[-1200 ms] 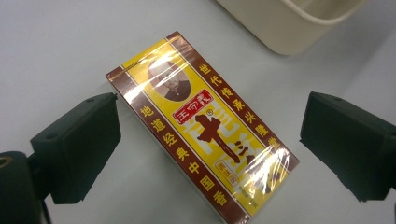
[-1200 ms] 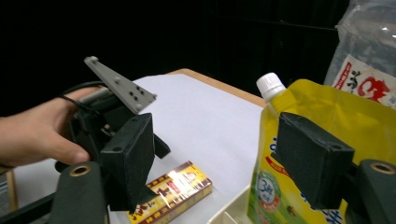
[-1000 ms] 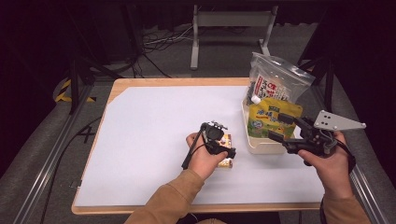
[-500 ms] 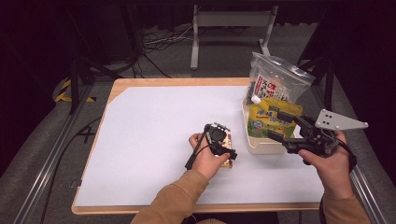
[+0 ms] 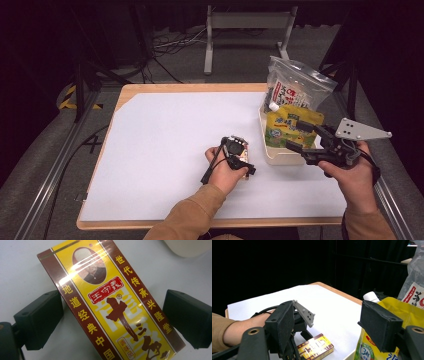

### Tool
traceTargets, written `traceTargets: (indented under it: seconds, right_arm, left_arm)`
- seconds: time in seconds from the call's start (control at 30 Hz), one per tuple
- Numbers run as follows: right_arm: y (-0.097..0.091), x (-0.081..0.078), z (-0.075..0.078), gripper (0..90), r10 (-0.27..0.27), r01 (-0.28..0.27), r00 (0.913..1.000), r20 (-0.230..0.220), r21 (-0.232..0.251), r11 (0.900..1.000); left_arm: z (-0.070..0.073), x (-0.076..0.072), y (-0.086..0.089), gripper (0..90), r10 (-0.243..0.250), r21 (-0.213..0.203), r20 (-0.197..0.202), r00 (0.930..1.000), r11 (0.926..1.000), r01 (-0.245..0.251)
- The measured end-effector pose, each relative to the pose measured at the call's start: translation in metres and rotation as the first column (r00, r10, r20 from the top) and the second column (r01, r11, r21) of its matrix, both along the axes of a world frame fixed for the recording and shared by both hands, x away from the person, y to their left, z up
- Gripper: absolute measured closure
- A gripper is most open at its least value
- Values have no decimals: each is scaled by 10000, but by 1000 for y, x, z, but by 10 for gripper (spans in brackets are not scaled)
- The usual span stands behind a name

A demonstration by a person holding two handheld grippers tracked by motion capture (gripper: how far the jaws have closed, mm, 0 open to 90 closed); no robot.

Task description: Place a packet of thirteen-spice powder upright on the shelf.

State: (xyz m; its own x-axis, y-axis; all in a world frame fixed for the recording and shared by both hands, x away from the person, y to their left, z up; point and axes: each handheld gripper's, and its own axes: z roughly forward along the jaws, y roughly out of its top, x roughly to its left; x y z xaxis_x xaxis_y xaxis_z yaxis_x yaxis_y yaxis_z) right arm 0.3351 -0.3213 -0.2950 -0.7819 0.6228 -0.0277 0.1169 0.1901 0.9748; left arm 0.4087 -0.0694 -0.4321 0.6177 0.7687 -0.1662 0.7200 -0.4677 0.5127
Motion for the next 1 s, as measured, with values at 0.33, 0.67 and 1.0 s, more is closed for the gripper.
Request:
traceTargets:
  seconds: [0.33,0.67,1.0]
  right_arm:
    - [2,-1,-1,276,-44,44,10000,-48,-87,10000]
    - [2,-1,-3,275,-64,63,9999,-81,-125,9999]
    - [5,1,-5,275,-52,49,9999,-134,-255,9997]
  left_arm:
    - [0,-5,0,71,321,-58,60,9995,9995,-320]
    - [3,-8,6,181,390,-169,-156,9991,9991,-392]
    - [5,-10,13,286,423,-306,-245,9988,9986,-430]
